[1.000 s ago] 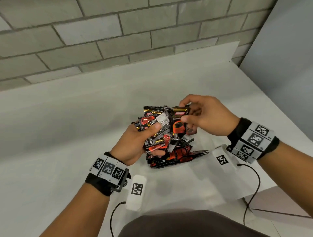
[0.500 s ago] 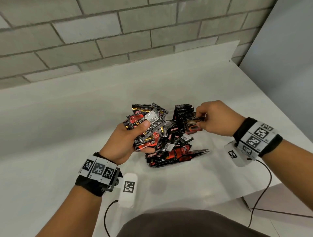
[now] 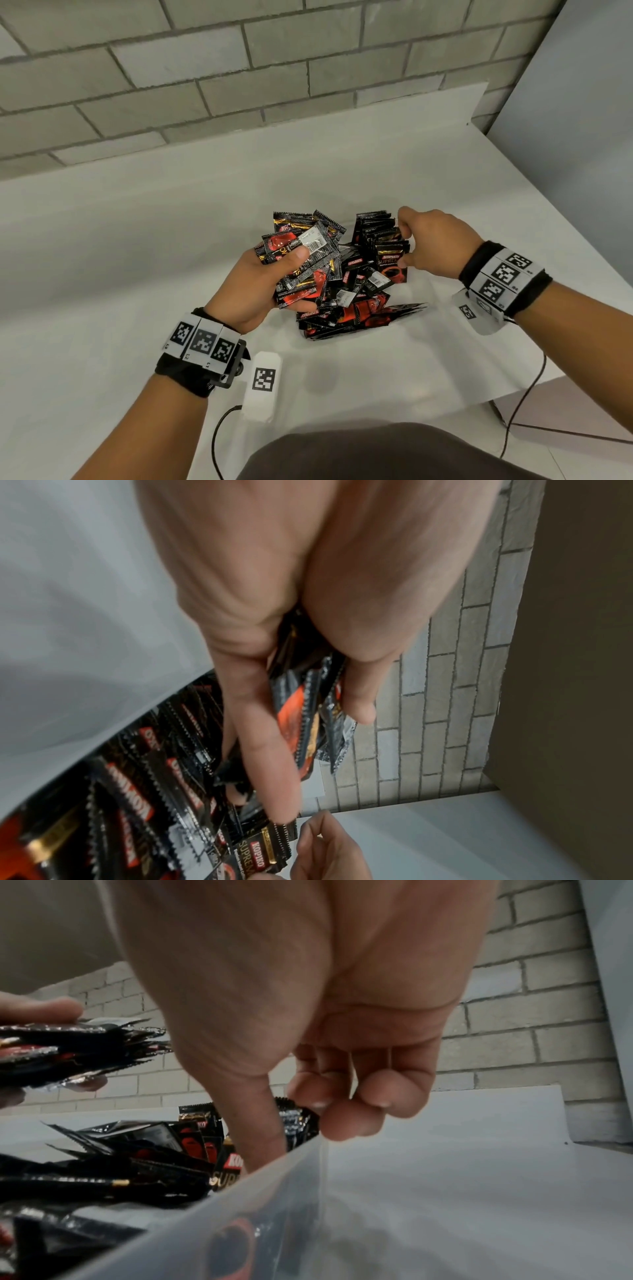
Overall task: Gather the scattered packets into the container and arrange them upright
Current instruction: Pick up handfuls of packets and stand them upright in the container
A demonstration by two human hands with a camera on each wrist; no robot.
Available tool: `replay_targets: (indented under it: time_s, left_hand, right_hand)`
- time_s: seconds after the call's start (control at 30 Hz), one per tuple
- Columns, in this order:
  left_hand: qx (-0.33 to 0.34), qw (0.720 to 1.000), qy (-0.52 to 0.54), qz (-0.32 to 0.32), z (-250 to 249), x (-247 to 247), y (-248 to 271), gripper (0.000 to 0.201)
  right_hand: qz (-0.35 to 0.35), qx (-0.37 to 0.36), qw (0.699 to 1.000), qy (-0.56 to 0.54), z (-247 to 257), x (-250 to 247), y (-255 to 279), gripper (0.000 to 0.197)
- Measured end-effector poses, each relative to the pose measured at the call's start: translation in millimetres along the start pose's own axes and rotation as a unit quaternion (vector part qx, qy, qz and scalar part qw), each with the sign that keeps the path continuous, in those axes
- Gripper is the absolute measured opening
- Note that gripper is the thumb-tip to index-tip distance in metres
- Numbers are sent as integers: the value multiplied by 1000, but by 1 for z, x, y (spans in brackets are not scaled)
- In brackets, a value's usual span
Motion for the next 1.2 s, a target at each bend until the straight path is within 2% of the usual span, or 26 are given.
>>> replay_targets:
  time_s: [0.07, 0.13, 0.2, 0.27, 0.3, 0.37, 0.43, 0.63, 0.7, 0.8, 0.9, 0.93, 1.0, 1.1, 1.2]
  left_hand:
    - [-2, 1000, -2, 3, -1, 2, 0, 44]
    - [-4, 1000, -9, 11, -1, 5, -1, 46]
    - [-6, 1000, -19, 24, -2, 10, -1, 47]
    - [-8, 999, -30, 41, -2, 16, -2, 47]
    - [-8, 998, -33, 50, -3, 19, -2, 47]
    - [-9, 998, -31, 60, -4, 25, -2, 49]
    - [-12, 998, -24, 58, -4, 28, -2, 49]
    - [-26, 998, 5, 62, 0, 27, 1, 49]
    - [-23, 998, 10, 60, 2, 28, 1, 46]
    - [-14, 998, 17, 52, 3, 26, -1, 40]
    - [-10, 999, 18, 44, 5, 25, -2, 37]
    - [-9, 999, 17, 42, 5, 25, -3, 36]
    - [-10, 999, 25, 39, 5, 28, -4, 35]
    - [-14, 998, 50, 35, 3, 33, -6, 42]
    - [-1, 997, 54, 46, 3, 35, -8, 46]
  right_hand:
    - [2, -2, 1000, 11, 2, -4, 2, 45]
    - [-21, -33, 999, -10, 9, -13, 9, 37]
    - [-57, -98, 986, -121, 24, -24, 18, 25]
    - [-76, -157, 957, -234, 46, -35, 29, 19]
    - [-71, -182, 948, -252, 55, -38, 33, 24]
    - [-55, -212, 953, -211, 67, -37, 35, 41]
    - [-48, -215, 959, -179, 69, -32, 32, 43]
    - [-1, -169, 954, -247, 63, -27, 32, 25]
    - [-7, -156, 950, -269, 60, -29, 33, 19]
    - [-79, -146, 939, -300, 56, -34, 38, 16]
    - [-247, -166, 888, -350, 59, -32, 47, 14]
    - [-288, -183, 877, -339, 62, -30, 50, 14]
    - [-313, -220, 885, -266, 67, -21, 53, 16]
    - [-274, -273, 911, -143, 72, 2, 49, 18]
    - [-217, -308, 915, -144, 78, 18, 50, 14]
Point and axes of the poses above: each hand's wrist, its own y-axis away from the middle knuckle, its own x-axis out of the palm, z = x × y, the point moved 1 cm from there along -y, towards the middle knuckle, and after that the axes turned 10 degrees about z, right-handed, at the moved point
